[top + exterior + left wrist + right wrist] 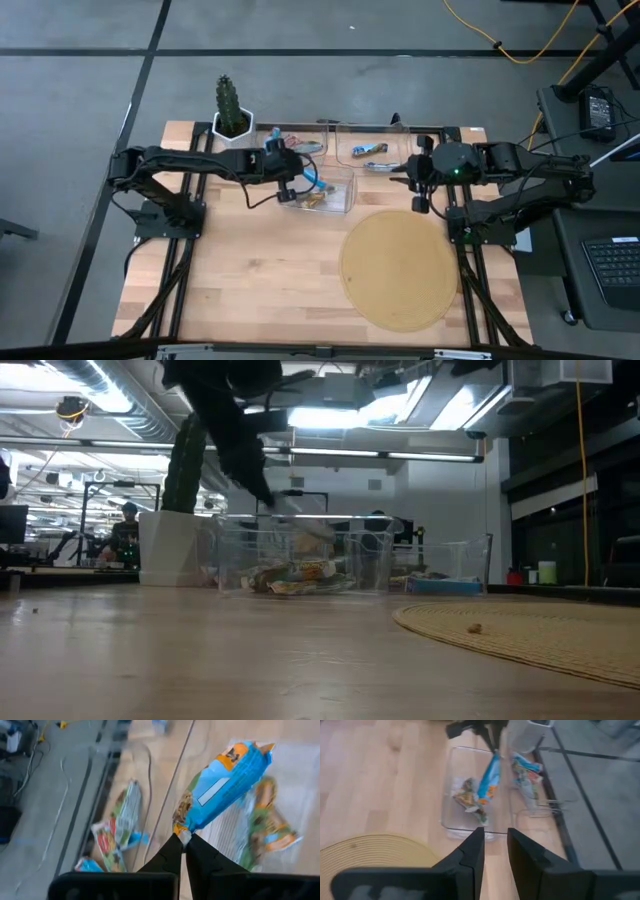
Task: Pick and place Granola Bars by type
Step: Put the yellow granola bar into the bottom transparent bin, then return to Home Position
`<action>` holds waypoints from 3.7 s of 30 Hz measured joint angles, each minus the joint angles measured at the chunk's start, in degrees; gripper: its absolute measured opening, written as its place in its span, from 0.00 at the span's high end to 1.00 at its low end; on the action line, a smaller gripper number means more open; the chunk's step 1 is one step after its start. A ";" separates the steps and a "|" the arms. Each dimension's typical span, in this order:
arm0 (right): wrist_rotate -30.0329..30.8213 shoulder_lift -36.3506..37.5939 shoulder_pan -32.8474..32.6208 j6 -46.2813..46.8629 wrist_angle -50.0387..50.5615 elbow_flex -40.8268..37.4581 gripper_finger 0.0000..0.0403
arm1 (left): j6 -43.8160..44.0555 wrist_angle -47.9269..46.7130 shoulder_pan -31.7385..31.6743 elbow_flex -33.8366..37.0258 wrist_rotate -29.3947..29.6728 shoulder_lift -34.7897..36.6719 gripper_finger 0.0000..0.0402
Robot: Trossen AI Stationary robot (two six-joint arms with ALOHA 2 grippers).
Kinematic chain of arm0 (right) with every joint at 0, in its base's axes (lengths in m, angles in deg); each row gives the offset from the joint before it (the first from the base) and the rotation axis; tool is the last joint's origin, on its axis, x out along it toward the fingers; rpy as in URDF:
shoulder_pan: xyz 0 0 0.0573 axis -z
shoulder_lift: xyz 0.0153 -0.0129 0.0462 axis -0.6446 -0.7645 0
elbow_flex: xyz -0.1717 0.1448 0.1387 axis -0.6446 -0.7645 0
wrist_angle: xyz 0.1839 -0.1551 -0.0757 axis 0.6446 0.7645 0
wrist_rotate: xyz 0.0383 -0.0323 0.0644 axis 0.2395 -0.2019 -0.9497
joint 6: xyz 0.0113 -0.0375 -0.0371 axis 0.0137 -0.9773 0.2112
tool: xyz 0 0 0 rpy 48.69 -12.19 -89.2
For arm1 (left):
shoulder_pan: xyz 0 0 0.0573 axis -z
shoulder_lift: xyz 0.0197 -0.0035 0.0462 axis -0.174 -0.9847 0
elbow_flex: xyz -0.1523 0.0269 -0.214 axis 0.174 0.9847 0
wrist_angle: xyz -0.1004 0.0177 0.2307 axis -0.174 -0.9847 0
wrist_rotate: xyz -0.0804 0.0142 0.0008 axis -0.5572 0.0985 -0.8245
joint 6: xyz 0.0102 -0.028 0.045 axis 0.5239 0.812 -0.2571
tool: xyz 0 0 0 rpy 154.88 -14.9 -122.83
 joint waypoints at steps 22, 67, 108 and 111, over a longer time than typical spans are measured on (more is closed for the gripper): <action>6.30 5.06 3.34 0.74 -6.28 -5.86 0.78 | -5.75 -6.06 1.18 -8.44 -0.89 4.41 0.56; 0.86 59.02 3.39 17.64 -47.16 -67.68 0.99 | 33.82 29.14 1.86 59.62 -19.95 83.30 0.99; -15.45 58.12 3.37 5.77 -52.92 -71.45 0.98 | 30.63 29.57 3.44 59.53 -26.99 78.71 0.98; -15.41 58.12 3.37 5.68 -52.89 -71.45 0.98 | 30.64 29.57 3.44 59.53 -26.99 78.71 0.98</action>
